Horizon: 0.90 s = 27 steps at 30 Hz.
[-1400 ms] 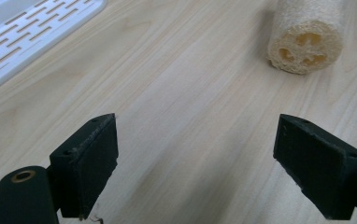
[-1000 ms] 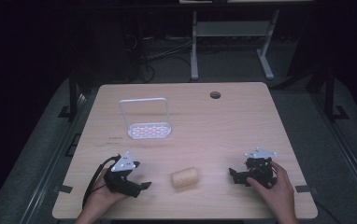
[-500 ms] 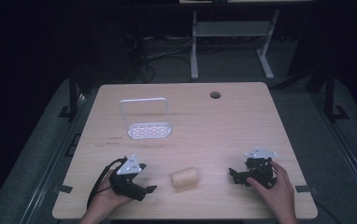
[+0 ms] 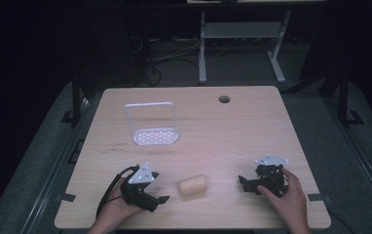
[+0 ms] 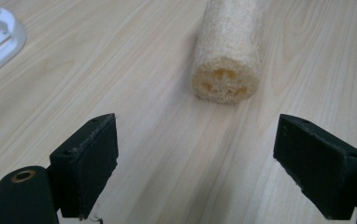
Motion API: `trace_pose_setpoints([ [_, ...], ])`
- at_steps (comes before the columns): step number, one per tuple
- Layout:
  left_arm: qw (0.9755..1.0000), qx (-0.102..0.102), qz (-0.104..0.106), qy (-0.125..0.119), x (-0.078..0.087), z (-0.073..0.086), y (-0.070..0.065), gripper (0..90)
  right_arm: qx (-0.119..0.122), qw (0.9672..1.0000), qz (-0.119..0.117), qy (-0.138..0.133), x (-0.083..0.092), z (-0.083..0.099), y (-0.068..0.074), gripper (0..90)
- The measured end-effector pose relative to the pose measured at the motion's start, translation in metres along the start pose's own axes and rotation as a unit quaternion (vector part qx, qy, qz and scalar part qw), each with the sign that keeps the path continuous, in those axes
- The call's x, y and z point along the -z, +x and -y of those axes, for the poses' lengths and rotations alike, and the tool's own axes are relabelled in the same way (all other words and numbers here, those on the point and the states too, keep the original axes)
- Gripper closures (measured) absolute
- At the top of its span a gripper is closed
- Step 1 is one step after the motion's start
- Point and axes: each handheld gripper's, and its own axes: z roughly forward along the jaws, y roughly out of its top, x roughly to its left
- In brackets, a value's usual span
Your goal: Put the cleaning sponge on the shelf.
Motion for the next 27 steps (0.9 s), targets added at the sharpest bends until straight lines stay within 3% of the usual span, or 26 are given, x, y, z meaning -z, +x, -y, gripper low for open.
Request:
trace_pose_setpoints([
  [27,0.9996,-0.02,0.015,-0.013,-0.014,-0.028,0.0,13.6,0.002,1.0,0.001,0.0,0.0,0.0,0.0,0.0],
])
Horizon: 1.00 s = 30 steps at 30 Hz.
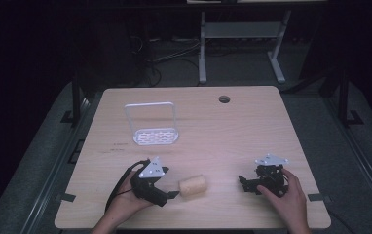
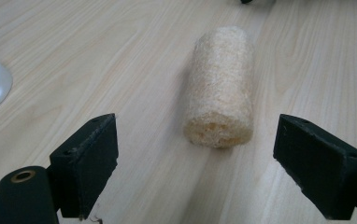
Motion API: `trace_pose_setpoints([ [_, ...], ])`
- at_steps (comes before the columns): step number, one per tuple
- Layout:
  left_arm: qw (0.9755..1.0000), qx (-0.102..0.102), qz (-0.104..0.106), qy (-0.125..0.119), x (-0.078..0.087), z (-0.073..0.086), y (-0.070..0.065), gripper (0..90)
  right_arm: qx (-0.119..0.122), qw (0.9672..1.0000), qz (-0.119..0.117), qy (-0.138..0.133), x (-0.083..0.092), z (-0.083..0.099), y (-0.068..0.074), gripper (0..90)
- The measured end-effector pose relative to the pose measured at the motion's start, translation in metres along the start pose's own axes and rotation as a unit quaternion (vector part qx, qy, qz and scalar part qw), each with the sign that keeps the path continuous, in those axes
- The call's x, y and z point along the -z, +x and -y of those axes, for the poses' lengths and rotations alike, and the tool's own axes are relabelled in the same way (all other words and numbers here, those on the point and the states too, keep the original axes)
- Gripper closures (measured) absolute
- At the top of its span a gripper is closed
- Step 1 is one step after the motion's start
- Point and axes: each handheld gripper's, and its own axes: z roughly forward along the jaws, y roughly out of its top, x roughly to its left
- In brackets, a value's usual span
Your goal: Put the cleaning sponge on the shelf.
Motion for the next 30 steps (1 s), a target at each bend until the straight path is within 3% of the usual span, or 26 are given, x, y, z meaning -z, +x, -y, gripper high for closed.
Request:
trace_pose_setpoints([
  [30,0.9996,-0.014,0.025,-0.007,-0.028,-0.027,-0.003,13.6,0.0,1.0,0.0,0.0,0.0,0.0,0.0,0.0],
])
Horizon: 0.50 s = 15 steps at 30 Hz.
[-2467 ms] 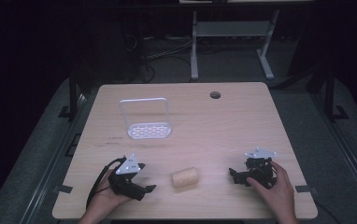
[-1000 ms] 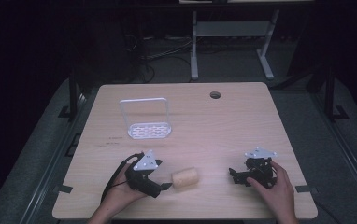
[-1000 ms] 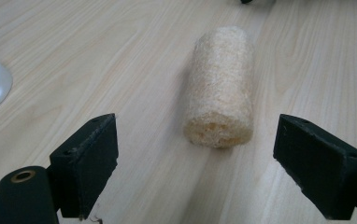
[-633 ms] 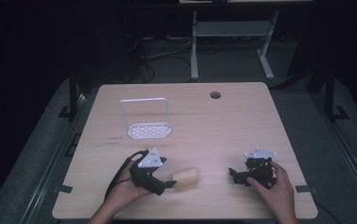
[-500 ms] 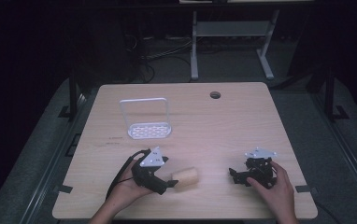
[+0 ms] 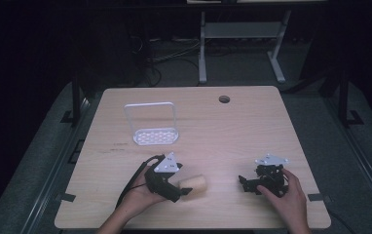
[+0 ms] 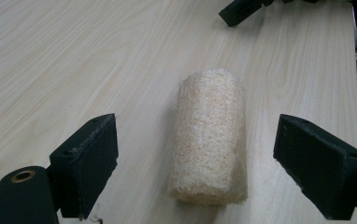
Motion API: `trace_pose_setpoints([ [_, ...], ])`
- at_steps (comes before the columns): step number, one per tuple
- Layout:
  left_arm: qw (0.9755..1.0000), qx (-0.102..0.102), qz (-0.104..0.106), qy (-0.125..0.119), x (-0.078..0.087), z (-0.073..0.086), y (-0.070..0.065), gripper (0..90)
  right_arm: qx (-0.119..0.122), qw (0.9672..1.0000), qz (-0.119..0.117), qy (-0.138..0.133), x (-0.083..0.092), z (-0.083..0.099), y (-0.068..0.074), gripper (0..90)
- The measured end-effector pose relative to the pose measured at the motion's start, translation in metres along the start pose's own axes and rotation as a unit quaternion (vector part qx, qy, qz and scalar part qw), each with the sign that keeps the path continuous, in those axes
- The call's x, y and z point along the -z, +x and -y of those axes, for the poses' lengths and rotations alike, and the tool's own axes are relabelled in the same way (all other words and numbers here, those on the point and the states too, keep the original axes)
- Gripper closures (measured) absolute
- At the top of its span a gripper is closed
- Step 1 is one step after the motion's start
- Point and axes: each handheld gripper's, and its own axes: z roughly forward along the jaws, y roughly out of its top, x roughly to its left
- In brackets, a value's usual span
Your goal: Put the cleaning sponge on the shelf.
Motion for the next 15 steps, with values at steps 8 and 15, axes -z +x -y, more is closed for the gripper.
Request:
trace_pose_setpoints([
  [8,1.0,-0.004,0.007,-0.001,-0.011,-0.006,-0.002,13.6,0.0,1.0,0.0,0.0,0.0,0.0,0.0,0.0],
  [15,0.9999,-0.011,0.011,0.002,-0.02,-0.008,-0.005,13.6,0.0,1.0,0.0,0.0,0.0,0.0,0.0,0.0],
])
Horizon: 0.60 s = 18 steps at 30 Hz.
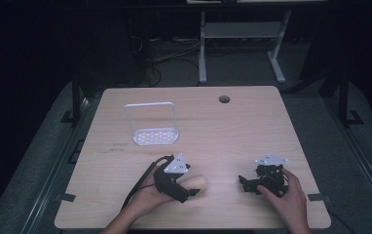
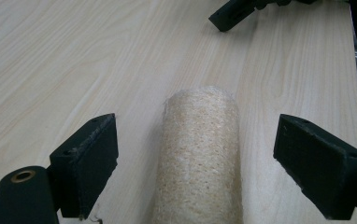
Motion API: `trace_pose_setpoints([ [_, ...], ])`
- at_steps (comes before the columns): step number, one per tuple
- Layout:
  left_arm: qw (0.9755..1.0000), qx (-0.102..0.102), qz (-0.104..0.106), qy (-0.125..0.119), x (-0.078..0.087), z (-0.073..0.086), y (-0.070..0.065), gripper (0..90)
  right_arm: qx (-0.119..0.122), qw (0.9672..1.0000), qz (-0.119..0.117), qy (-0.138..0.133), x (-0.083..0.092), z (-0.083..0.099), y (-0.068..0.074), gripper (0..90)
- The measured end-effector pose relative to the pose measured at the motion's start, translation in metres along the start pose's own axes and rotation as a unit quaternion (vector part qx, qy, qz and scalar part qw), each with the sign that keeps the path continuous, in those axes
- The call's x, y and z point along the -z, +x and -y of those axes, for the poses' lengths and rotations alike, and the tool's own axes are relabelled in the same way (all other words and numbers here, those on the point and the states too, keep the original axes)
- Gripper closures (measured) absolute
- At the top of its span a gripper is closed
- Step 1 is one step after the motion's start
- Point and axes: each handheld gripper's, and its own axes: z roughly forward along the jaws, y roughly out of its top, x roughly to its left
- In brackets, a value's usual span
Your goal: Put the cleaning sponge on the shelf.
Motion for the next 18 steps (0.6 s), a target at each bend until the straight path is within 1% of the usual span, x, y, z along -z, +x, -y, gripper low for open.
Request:
trace_pose_setpoints([
  [4,1.0,0.001,0.001,0.001,-0.003,0.0,0.0,13.6,0.0,1.0,0.0,0.0,0.0,0.0,0.0,0.0],
  [9,0.9999,-0.007,0.0,0.008,-0.008,0.002,0.0,13.7,-0.001,1.0,0.0,0.0,0.0,0.0,0.0,0.0],
  [18,0.9998,-0.001,0.008,0.016,-0.016,0.007,0.001,14.0,0.0,1.0,-0.001,0.0,0.0,0.0,0.0,0.0],
])
